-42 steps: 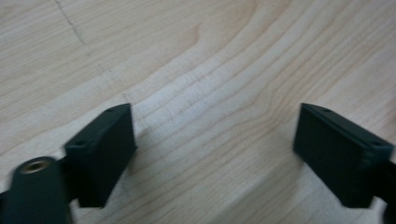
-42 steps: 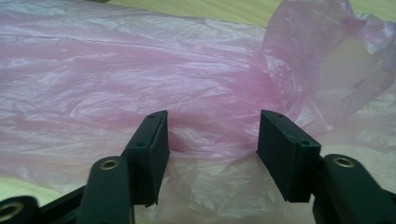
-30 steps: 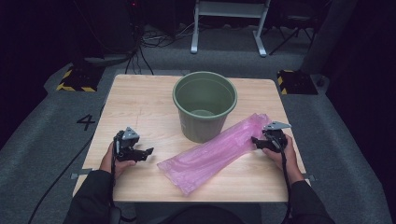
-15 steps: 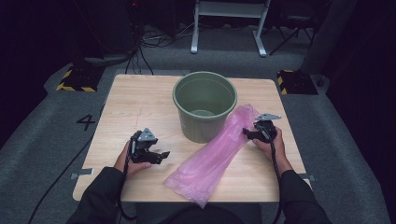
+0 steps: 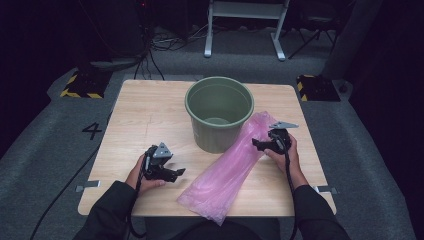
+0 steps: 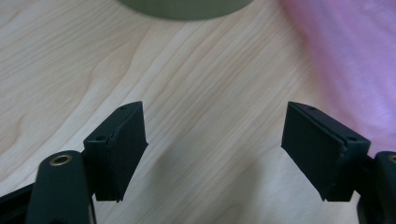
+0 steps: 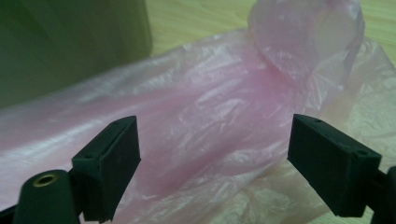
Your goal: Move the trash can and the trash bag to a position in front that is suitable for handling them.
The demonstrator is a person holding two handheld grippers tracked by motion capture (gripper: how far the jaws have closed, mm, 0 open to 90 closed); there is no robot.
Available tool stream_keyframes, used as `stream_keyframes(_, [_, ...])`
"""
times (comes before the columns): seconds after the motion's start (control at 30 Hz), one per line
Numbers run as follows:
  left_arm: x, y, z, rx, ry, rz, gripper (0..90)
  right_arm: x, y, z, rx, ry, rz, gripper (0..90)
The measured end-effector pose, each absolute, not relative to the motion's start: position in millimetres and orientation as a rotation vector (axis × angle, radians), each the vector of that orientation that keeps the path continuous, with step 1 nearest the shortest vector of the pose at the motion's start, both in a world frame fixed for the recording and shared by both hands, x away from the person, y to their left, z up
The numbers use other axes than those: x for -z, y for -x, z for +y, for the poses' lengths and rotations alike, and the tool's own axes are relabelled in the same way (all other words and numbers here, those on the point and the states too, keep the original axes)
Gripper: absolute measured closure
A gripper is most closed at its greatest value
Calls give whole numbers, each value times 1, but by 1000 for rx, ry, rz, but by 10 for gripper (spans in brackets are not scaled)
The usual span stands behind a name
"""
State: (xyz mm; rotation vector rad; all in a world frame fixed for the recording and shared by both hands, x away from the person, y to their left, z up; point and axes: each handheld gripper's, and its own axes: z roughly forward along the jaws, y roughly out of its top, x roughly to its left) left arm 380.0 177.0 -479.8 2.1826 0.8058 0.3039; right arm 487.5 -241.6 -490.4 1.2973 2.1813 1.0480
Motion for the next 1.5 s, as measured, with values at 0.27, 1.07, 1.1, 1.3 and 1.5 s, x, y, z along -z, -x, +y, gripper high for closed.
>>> stream_keyframes(0.27, [482,-365,145,-275,-2231,705,208,489,-489,-251,-1030,-1336,2134,210])
stream_keyframes(1.07, [503,-382,139,-291,-2267,694,147,500,-495,-249,-974,-1294,2194,382])
stream_keyframes(1.1, [503,-384,140,-284,-2265,703,147,500,-494,-248,-978,-1290,2197,403])
stream_keyframes(1.3, [503,-392,142,-276,-2265,692,147,499,-494,-248,-1025,-1279,2211,608])
stream_keyframes(1.5, [503,-392,142,-276,-2266,691,148,500,-495,-254,-1107,-1314,2223,772])
